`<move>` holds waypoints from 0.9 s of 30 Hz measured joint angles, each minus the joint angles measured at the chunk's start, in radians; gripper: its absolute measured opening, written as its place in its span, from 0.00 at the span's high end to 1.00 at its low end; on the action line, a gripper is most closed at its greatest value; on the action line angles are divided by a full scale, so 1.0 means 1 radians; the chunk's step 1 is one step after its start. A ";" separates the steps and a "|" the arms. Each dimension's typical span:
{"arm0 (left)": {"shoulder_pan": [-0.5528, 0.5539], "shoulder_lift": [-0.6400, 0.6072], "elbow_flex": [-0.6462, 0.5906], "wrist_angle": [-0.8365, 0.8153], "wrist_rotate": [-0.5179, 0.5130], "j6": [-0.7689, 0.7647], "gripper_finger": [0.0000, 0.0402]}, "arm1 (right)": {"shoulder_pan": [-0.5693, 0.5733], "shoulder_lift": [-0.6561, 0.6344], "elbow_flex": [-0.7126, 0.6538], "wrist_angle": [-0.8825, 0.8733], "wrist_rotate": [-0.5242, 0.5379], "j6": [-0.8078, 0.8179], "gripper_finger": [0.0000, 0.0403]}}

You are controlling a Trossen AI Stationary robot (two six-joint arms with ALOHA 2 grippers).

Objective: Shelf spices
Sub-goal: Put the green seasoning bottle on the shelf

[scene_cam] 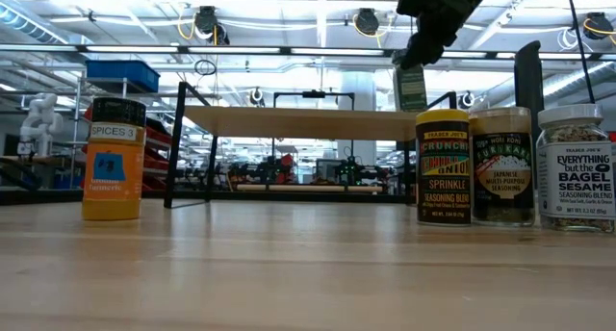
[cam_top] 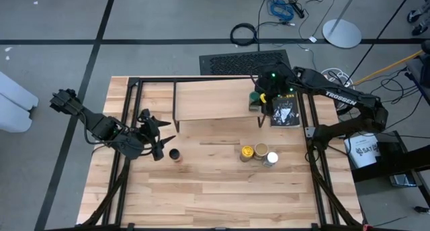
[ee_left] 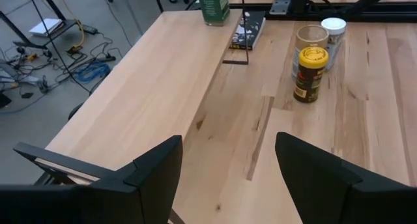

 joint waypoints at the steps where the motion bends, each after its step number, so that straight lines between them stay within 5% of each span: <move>1: 0.000 0.000 0.000 0.000 0.000 0.000 0.36 | 0.000 -0.004 -0.006 0.001 0.000 0.000 0.51; 27: 0.000 0.000 0.000 0.020 -0.004 0.028 0.36 | -0.037 -0.034 -0.030 -0.016 -0.009 -0.030 0.51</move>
